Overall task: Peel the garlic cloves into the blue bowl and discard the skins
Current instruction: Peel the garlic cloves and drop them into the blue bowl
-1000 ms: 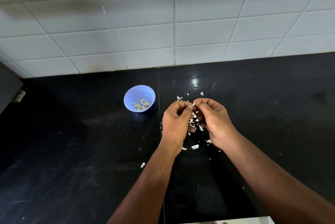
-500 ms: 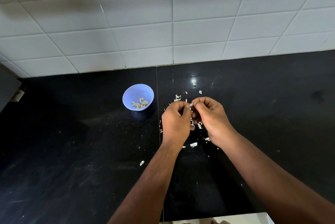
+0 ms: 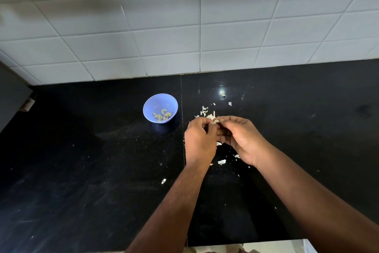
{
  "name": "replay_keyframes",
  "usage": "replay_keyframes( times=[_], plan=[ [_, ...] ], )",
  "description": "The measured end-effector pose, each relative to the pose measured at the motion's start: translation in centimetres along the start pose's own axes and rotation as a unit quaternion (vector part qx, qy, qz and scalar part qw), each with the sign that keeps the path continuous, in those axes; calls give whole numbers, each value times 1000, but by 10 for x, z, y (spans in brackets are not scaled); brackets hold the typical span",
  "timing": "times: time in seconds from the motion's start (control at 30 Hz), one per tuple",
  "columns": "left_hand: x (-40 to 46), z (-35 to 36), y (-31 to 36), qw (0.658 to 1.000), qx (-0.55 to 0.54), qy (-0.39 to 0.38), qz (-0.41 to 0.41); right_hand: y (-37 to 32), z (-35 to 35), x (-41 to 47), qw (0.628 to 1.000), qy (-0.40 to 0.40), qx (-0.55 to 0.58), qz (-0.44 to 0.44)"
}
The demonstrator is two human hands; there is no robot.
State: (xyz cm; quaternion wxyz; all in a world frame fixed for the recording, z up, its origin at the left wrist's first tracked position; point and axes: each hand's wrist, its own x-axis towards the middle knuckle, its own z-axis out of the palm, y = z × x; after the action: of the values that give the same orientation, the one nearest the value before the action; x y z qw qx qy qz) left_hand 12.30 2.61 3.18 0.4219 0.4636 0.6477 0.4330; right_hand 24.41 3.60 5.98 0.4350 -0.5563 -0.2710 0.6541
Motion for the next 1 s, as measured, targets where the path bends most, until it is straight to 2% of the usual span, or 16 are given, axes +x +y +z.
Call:
replay_keyframes(
  times=[0.13,0.27,0.33,0.43,0.5,0.63,0.8,0.9,1.0],
  plan=[
    [3,-3,3,999,20,8,28,0,2,-5,999,-27,-20,-36],
    [2,-4,9,1000,-9,13,-13,-1,3,0,998,9,52,-16],
    [3,-7,7,998,-18,-9,-54,-2,-1,3,998,27,51,-3],
    [5,-12,-1,995,29,-47,-79,-1,-6,8,998,59,-27,1],
    [5,-15,-6,993,72,-71,-66,-1,-4,16,989,69,-132,-20],
    [8,-22,-16,983,151,-90,-53,-16,22,37,927,15,-356,-114],
    [16,-34,-31,975,207,-67,-47,-26,86,69,882,-73,-425,-193],
    [19,-46,-34,978,196,-46,-49,-24,110,79,889,-108,-409,-177],
    [22,-60,-34,983,174,-23,-48,-23,109,83,898,-102,-395,-164]
  ],
)
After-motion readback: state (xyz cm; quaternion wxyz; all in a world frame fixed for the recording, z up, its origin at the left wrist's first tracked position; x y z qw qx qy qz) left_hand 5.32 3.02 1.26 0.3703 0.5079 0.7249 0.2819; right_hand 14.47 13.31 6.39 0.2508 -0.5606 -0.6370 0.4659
